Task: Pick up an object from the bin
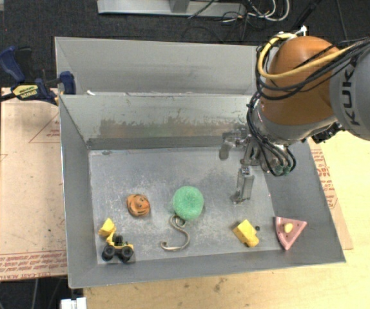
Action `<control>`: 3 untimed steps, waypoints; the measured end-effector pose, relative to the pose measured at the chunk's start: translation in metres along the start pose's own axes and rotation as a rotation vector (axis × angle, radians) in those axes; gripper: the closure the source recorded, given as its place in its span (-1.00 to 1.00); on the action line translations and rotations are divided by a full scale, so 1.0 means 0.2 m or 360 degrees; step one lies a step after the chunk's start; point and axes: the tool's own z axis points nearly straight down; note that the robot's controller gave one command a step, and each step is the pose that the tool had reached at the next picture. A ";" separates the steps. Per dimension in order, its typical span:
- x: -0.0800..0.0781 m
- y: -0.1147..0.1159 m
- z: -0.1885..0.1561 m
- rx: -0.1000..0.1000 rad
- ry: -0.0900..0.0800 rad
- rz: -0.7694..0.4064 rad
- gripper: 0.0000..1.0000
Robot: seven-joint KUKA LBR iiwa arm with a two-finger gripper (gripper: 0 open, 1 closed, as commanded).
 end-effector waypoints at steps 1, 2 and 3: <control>-0.01 0.00 -0.02 0.0000 -0.0012 0.0000 -1.00; -0.02 0.10 0.16 0.0003 -0.0027 -0.0072 -1.00; 0.04 0.25 0.44 0.0001 -0.0015 -0.0421 -1.00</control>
Offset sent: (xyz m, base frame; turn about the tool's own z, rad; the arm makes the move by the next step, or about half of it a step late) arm 0.0029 0.0781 -0.1356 -0.1634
